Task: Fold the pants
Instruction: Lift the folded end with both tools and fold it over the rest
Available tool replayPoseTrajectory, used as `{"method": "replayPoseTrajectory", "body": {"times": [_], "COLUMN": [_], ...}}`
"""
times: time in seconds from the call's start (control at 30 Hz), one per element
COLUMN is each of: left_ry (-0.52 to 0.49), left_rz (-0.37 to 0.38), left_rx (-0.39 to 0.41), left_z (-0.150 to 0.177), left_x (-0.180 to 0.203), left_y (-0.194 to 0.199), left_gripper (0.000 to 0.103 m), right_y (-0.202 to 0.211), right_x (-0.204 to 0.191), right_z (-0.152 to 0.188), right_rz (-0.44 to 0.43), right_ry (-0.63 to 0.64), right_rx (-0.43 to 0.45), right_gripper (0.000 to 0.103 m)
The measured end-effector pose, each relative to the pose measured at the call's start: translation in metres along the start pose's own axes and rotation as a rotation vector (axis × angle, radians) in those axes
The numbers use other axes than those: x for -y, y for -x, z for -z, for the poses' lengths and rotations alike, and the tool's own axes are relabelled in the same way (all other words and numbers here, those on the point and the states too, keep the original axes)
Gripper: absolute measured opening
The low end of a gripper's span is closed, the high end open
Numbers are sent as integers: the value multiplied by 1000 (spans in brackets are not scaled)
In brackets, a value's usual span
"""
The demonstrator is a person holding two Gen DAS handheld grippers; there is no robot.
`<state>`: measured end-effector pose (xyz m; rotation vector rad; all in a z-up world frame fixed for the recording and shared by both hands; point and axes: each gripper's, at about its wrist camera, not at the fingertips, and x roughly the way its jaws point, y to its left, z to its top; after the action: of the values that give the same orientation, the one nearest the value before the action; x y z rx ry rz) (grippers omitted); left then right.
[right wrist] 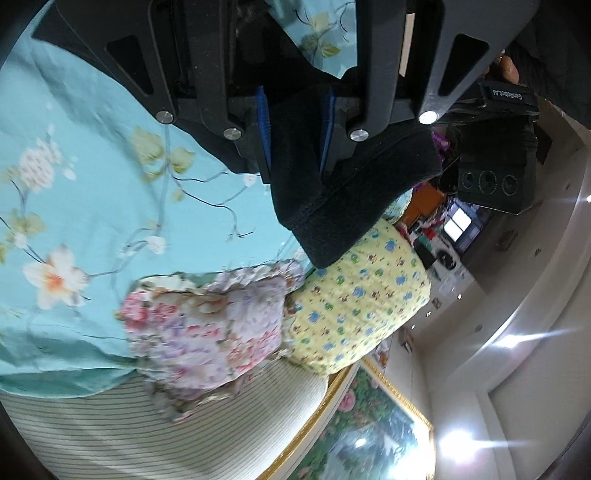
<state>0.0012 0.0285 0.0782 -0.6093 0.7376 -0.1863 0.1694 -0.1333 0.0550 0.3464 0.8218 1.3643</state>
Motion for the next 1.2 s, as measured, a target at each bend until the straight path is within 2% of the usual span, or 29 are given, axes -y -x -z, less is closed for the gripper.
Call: {"method": "replayPoseTrajectory", "body": {"times": [0.2,0.47,0.8,0.87,0.93,1.03,1.2], "left_ry": [-60,-117,-206,-222,-258,-284,-294], "left_rz": [-3,-24,-87,-81,-77,-65,-12], "left_rx": [-49,-115,-130,-111,-103,-111,-102], "left_z": [8,21,31,35,40,46,53], "left_x": [27,55,71,74,78,80,81], "left_y": [-31,-66,-96,-97,-101,-106,-112], "left_gripper": [18,18,22,28,39,42,55], "right_y": [35,61,75,76,80,93,115], "right_x": [23,51,78,80,82,86,89], "right_z": [17,38,54,56,59,64,72], "right_rz": [20,59,107,124,152,174,225], "right_ry": [-50,-99,-141,-143,-150,-184,-239], "right_rx": [56,79,79,80,93,134,171], "right_gripper": [24,24,24,26,27,27,27]}}
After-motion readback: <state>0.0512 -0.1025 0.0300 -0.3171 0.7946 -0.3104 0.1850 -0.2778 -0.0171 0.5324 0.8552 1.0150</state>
